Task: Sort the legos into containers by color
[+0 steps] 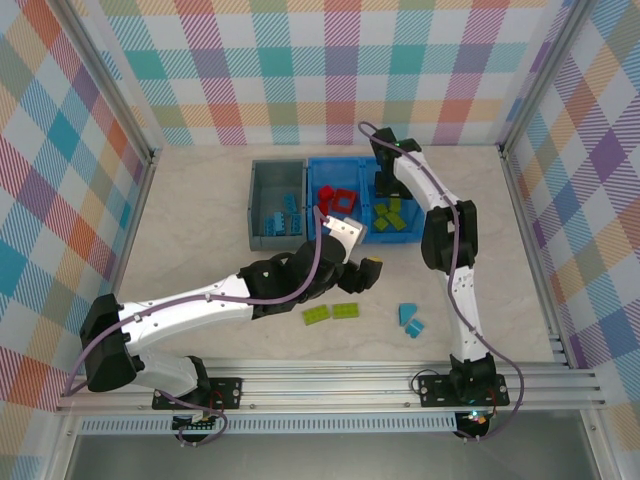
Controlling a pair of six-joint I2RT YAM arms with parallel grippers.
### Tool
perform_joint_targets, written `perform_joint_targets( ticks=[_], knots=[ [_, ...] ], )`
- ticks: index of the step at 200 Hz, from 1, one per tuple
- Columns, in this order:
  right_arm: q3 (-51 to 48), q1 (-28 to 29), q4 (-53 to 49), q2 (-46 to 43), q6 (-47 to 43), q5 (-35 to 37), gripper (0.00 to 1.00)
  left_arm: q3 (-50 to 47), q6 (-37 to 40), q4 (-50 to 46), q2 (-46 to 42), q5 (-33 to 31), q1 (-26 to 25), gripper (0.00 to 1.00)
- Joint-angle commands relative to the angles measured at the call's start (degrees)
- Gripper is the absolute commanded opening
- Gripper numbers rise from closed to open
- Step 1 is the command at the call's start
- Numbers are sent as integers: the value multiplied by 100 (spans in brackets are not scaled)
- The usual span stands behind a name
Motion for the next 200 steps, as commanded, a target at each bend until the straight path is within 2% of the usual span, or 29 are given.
perform_joint_targets(
  ticks=[1, 21, 60, 93, 124, 154, 174, 200],
  knots=[
    [188, 97, -155, -272, -118, 35, 62, 159, 114, -58, -51, -116, -68, 79],
    [94, 188, -53, -683, -164, -33, 64, 109, 78, -86, -72, -85, -68, 79],
    [-58, 271, -121, -1760, -82, -141, 60, 174, 67, -409, 79, 219, -79, 78],
    [-1088, 281, 12, -3345, 26, -425, 60, 291, -111, -506, 493, 511, -224, 79],
    [-2489, 272, 42, -5210, 108, -1151, 70, 918, 23, -1041, 1426, 582, -564, 80],
    [-3651, 272, -165, -6897, 248, -1533, 76, 1784, -498, -1668, 2516, 766, -623, 81],
    [-3946, 250, -481, -7662, 271, -1524, 79, 2284, -498, -1843, 3098, 831, -831, 81],
    [-3933, 210, -812, -8151, 326, -1504, 80, 2953, -708, -2347, 3754, 1102, -995, 77]
  ],
)
